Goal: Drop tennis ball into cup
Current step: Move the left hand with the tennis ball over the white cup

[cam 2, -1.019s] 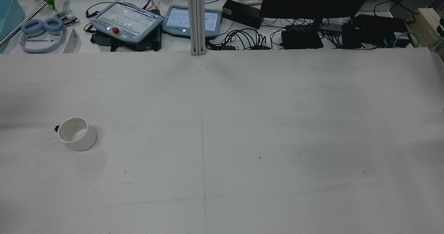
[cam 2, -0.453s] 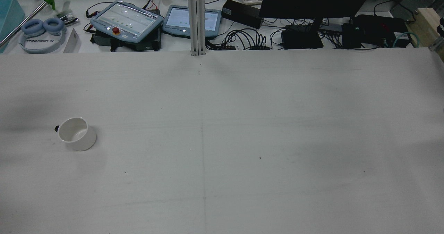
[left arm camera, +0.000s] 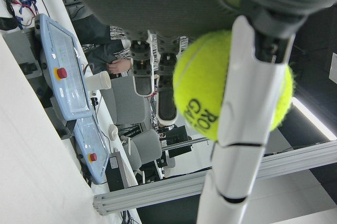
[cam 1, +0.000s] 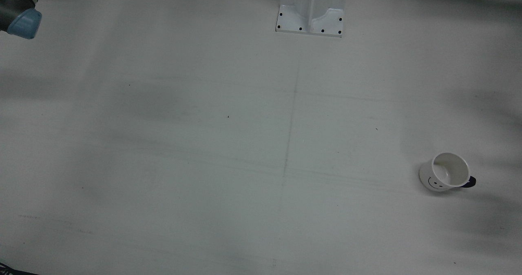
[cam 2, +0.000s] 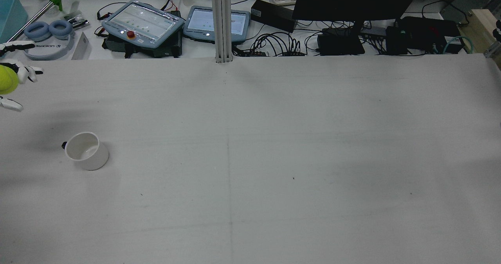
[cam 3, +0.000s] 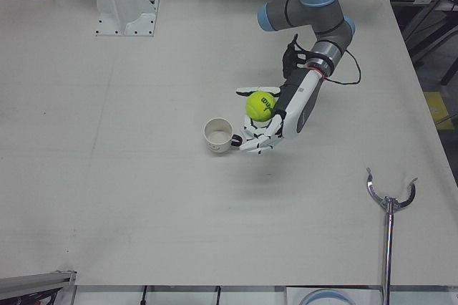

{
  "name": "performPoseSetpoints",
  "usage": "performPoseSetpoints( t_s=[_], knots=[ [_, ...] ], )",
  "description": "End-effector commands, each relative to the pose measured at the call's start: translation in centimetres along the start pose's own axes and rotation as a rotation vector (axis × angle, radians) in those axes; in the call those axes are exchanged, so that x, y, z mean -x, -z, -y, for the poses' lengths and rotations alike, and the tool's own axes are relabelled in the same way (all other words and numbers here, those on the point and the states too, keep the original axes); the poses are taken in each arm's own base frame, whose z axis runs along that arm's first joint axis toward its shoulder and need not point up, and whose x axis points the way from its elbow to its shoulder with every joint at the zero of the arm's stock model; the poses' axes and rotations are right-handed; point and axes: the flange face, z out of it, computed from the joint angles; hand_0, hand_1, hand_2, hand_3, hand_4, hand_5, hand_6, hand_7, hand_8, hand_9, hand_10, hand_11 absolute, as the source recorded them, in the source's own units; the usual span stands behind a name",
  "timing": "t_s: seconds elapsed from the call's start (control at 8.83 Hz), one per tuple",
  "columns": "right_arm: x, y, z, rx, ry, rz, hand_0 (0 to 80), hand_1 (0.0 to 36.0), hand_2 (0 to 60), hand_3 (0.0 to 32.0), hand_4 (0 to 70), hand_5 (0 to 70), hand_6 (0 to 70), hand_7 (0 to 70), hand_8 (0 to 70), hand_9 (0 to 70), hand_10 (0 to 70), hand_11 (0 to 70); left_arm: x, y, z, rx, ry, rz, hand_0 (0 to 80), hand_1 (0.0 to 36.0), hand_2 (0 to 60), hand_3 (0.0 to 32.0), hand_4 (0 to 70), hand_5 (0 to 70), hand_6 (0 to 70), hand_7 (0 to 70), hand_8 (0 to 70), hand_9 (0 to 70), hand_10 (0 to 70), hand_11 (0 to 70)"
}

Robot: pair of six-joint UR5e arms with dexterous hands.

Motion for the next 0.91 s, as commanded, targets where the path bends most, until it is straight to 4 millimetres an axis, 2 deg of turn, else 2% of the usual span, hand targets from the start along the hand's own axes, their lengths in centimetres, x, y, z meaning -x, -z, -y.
performPoseSetpoints(
  t_s=[0.0, 0.11, 0.23, 0.45, 0.68, 0.79],
  knots=[
    [0.0, 0.0, 0.0, 0.0, 0.002, 0.0, 0.0, 0.0, 0.0, 0.0, 0.0, 0.0, 0.0, 0.0, 0.0, 0.0, 0.0, 0.0, 3.1, -0.8, -1.0, 0.024, -0.007, 0.034, 74.7, 27.0, 6.7, 0.0, 6.0, 22.5, 70.0, 70.0, 36.1, 45.3, 16.0, 26.3],
    [0.0, 0.0, 0.0, 0.001, 0.0, 0.0, 0.0, 0.0, 0.0, 0.0, 0.0, 0.0, 0.0, 0.0, 0.0, 0.0, 0.0, 0.0, 4.1, -1.3, -1.5, 0.033, -0.002, 0.042, 74.4, 27.3, 5.9, 0.0, 6.2, 21.3, 68.0, 70.0, 35.5, 45.5, 16.0, 26.3],
    [0.0, 0.0, 0.0, 0.0, 0.0, 0.0, 0.0, 0.0, 0.0, 0.0, 0.0, 0.0, 0.0, 0.0, 0.0, 0.0, 0.0, 0.0, 5.3, -1.9, -2.0, 0.038, -0.012, 0.049, 73.8, 26.9, 6.5, 0.0, 6.3, 22.0, 70.0, 70.0, 36.2, 45.5, 16.0, 26.3],
    [0.0, 0.1, 0.1, -0.002, 0.0, 0.0, 0.0, 0.0, 0.0, 0.0, 0.0, 0.0, 0.0, 0.0, 0.0, 0.0, 0.0, 0.0, 8.8, -2.6, -3.2, 0.045, 0.009, 0.068, 71.8, 26.6, 5.6, 0.0, 5.6, 21.1, 67.5, 70.0, 35.4, 45.5, 16.2, 26.5],
    [0.0, 0.0, 0.0, 0.0, 0.0, 0.0, 0.0, 0.0, 0.0, 0.0, 0.0, 0.0, 0.0, 0.0, 0.0, 0.0, 0.0, 0.0, 9.3, -2.8, -3.1, 0.04, 0.01, 0.068, 70.8, 26.2, 5.4, 0.0, 6.0, 21.0, 67.8, 70.0, 35.3, 45.3, 16.1, 26.2],
    [0.0, 0.0, 0.0, 0.0, 0.0, 0.0, 0.0, 0.0, 0.0, 0.0, 0.0, 0.0, 0.0, 0.0, 0.0, 0.0, 0.0, 0.0, 9.6, -2.7, -3.1, 0.039, 0.0, 0.073, 71.0, 26.5, 4.7, 0.0, 5.8, 20.3, 63.5, 70.0, 34.4, 45.2, 16.2, 26.4]
  ],
)
